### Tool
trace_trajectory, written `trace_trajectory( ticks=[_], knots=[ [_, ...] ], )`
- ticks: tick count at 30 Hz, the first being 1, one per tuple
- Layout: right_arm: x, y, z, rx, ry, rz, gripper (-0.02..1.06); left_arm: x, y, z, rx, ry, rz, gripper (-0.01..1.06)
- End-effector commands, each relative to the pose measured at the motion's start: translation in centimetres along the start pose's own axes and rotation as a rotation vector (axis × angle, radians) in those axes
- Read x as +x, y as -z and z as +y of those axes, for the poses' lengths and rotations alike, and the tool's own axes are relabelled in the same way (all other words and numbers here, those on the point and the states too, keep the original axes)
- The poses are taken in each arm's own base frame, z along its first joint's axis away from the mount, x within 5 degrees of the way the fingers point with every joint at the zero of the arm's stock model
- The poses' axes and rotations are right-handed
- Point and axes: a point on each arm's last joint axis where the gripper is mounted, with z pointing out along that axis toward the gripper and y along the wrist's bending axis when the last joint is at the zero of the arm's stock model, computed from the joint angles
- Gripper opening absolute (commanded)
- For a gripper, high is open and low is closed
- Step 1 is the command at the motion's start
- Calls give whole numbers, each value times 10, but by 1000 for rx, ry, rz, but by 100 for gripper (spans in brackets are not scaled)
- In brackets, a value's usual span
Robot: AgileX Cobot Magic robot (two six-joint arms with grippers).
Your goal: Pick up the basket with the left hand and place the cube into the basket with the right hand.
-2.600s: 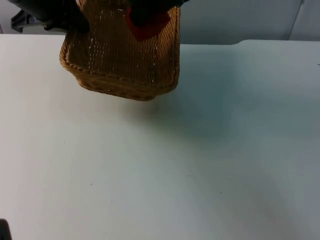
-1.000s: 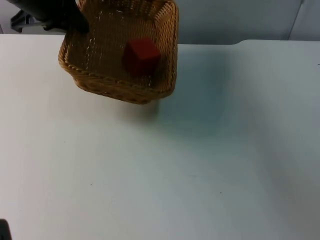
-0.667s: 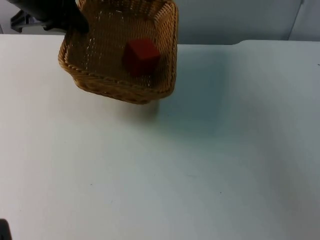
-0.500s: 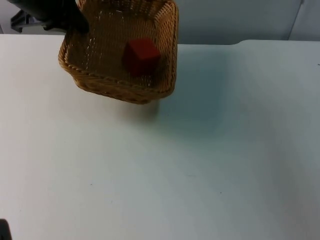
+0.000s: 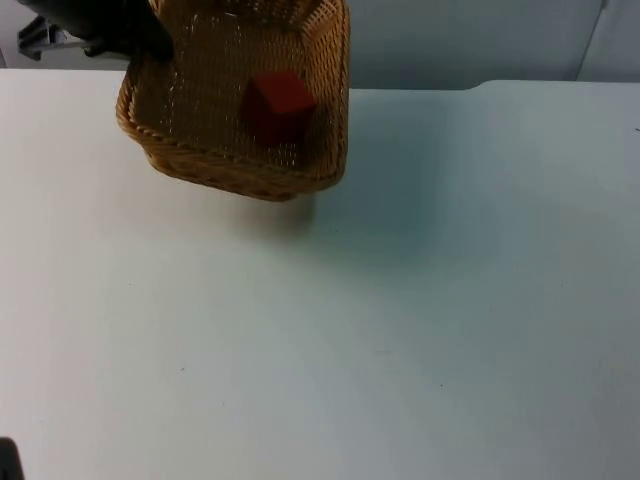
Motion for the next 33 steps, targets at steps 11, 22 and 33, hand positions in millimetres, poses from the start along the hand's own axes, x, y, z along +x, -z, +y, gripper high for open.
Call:
trace_trajectory(
  ticks=[11, 22, 33],
  knots=[
    [36, 14, -1, -3, -10, 14, 0, 21, -15, -1, 97, 65, 172, 0],
    [34, 14, -1, -6, -11, -9, 0, 43, -42, 3, 215, 235, 287, 0],
    [29, 14, 0, -10, -17, -64, 0, 58, -55, -4, 227, 220, 344, 0]
  ],
)
